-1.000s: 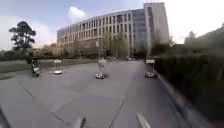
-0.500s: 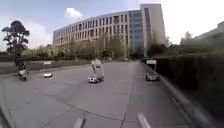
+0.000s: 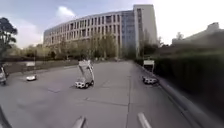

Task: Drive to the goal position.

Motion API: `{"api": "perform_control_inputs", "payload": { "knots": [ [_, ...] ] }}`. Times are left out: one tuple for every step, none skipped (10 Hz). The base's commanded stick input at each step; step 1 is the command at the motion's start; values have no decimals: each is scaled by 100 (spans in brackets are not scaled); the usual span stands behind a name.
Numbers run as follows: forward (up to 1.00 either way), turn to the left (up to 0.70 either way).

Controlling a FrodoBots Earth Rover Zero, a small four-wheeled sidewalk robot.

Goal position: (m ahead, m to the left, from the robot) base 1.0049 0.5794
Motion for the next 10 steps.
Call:
{"api": "perform_control_inputs", "payload": {
  "knots": [
    [100,0],
    [100,-15],
    [100,-27],
    [100,-27],
    [100,-27],
    [100,-27],
    [100,0],
    [100,0],
    [100,0],
    [100,-13]
  ]
}}
